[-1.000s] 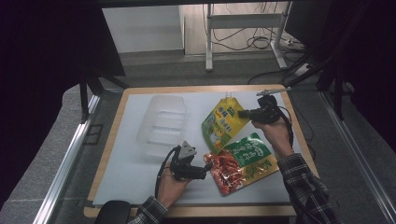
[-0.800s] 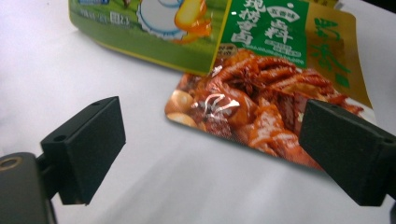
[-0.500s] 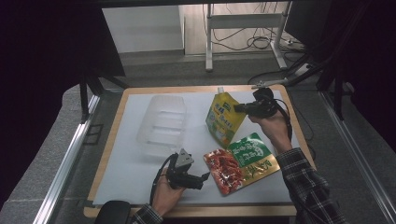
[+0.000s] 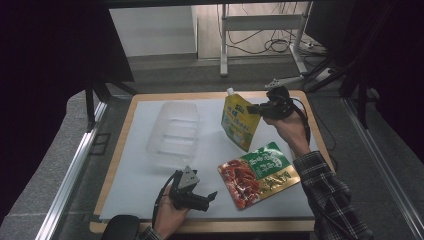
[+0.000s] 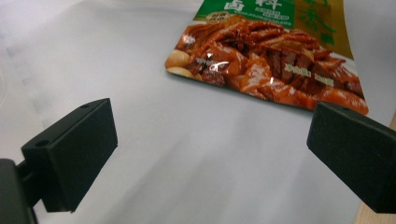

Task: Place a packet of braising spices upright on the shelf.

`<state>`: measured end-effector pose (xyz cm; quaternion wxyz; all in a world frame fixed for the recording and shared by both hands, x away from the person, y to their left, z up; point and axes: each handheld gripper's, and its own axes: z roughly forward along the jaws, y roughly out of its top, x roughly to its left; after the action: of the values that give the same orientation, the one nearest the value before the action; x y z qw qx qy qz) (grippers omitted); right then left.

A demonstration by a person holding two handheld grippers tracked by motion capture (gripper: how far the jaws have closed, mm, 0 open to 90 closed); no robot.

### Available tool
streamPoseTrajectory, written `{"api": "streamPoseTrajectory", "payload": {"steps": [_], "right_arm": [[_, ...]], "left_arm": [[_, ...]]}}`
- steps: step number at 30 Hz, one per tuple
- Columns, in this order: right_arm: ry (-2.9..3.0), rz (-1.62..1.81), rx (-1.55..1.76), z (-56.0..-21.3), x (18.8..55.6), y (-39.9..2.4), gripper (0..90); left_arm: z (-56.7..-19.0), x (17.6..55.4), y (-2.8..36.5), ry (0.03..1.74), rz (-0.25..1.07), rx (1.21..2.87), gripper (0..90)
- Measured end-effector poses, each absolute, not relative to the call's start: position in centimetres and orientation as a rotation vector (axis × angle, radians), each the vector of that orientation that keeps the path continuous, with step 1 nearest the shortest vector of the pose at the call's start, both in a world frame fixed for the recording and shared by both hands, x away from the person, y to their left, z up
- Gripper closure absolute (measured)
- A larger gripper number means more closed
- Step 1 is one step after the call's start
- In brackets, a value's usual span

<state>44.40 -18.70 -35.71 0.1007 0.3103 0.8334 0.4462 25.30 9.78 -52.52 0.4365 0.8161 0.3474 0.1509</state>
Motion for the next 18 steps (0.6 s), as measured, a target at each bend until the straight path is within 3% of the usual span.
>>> {"api": "streamPoseTrajectory", "payload": {"steps": [18], "right_arm": [[2.491, 1.374, 0.822, -34.2, 45.8, -16.7, 88.9]], "left_arm": [[-52.2, 24.6, 12.7, 0.91, 0.393, 1.987, 1.1]]}}
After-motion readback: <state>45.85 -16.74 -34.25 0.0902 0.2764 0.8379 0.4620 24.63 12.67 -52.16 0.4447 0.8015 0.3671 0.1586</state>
